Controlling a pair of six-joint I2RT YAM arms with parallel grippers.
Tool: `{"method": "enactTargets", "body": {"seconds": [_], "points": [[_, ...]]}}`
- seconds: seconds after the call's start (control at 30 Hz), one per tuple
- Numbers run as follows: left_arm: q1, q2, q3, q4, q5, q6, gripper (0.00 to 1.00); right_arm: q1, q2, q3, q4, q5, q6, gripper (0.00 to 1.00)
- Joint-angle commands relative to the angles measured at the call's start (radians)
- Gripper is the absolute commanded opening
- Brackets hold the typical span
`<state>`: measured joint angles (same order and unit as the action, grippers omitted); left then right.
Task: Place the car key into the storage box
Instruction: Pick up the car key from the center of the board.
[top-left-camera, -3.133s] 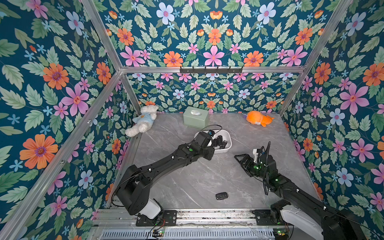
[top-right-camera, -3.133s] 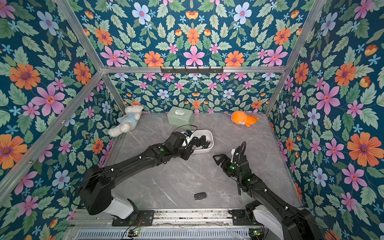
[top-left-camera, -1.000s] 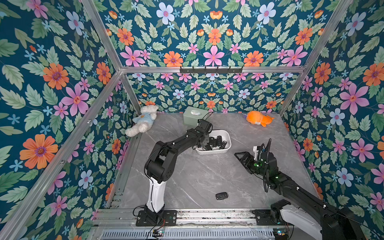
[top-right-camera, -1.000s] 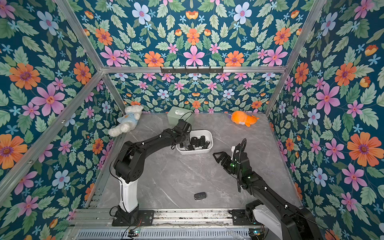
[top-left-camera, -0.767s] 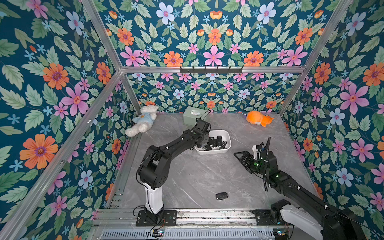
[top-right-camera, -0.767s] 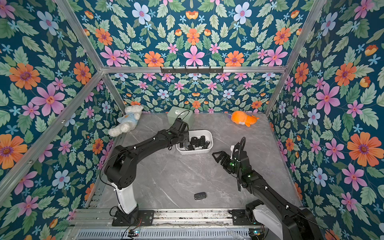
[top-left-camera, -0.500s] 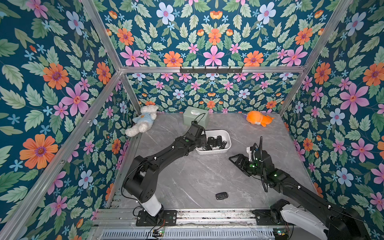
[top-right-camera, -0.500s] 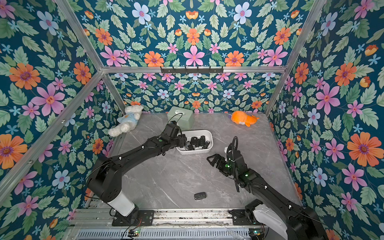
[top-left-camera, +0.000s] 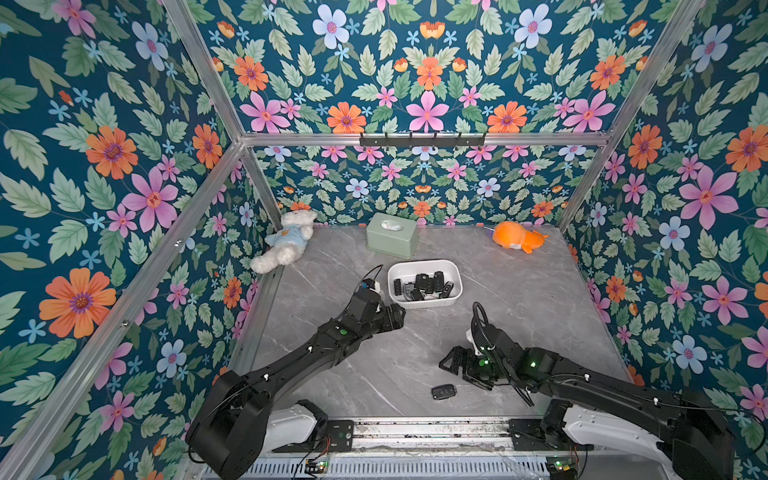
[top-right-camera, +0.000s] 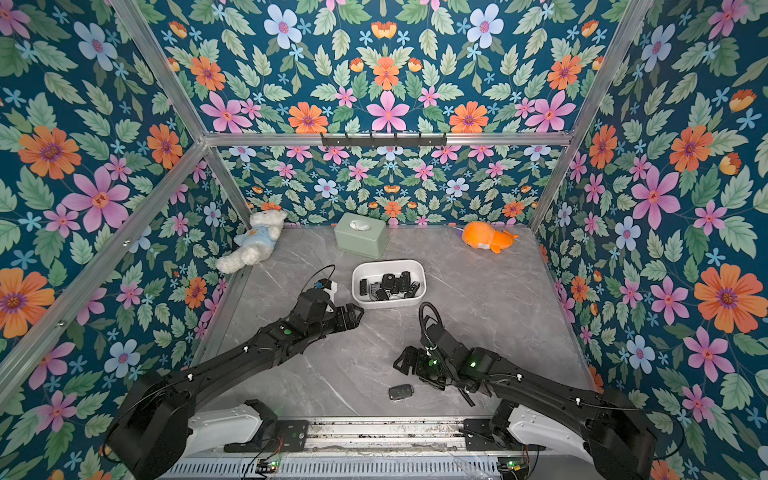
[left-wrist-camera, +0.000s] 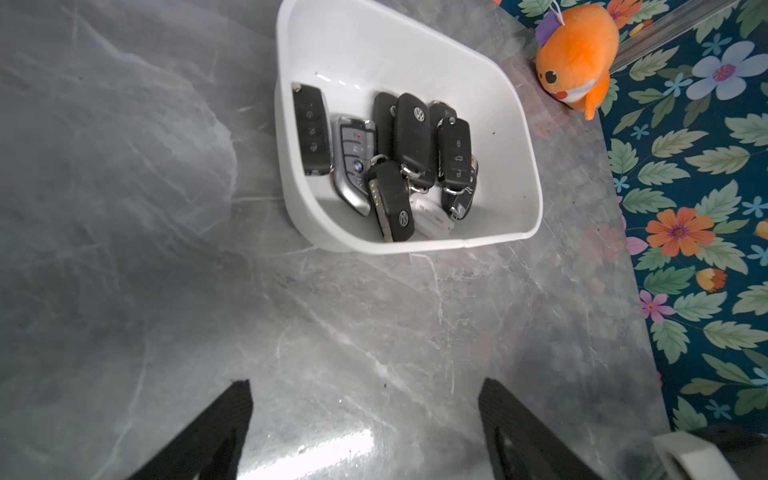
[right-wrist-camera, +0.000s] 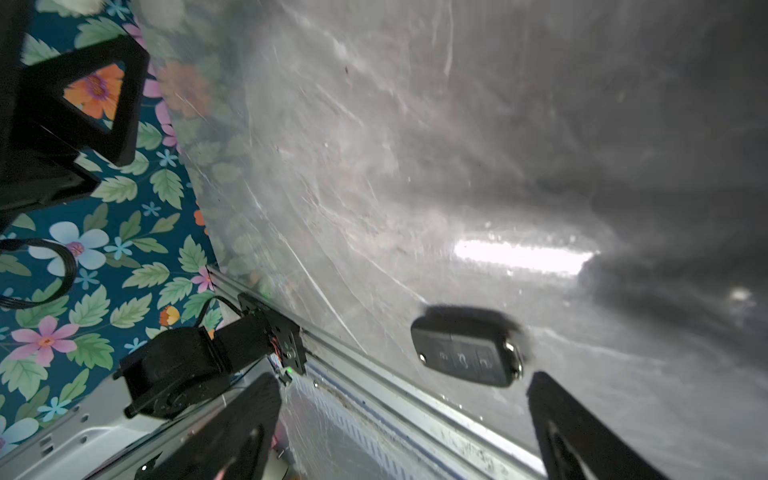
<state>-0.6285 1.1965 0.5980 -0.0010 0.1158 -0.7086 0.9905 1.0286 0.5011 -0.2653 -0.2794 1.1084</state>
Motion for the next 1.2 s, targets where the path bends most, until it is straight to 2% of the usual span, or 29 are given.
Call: {"method": "enactTargets", "body": {"seconds": [0.0,0.13,0.6,0.83,1.17], "points": [[0.001,-0.033,-0.043,0.061,0.028,-0.043,0.99,0.051,0.015,0.000,-0.026,-0.017,0.110,0.94],[0.003,-0.025,-0.049,0.094,0.041,-0.043,1.00,0.093,0.065,0.008,-0.003,-0.060,0.143,0.93],[0.013,0.018,0.037,0.105,0.013,-0.012,0.99,0.109,0.290,0.093,0.042,-0.119,0.096,0.93],[0.039,-0.028,0.009,0.077,-0.002,-0.013,1.00,0.111,0.398,0.149,0.052,-0.078,0.063,0.93],[0.068,-0.060,-0.010,0.046,0.003,-0.008,0.99,0.111,0.545,0.294,-0.036,0.034,-0.030,0.91]]}}
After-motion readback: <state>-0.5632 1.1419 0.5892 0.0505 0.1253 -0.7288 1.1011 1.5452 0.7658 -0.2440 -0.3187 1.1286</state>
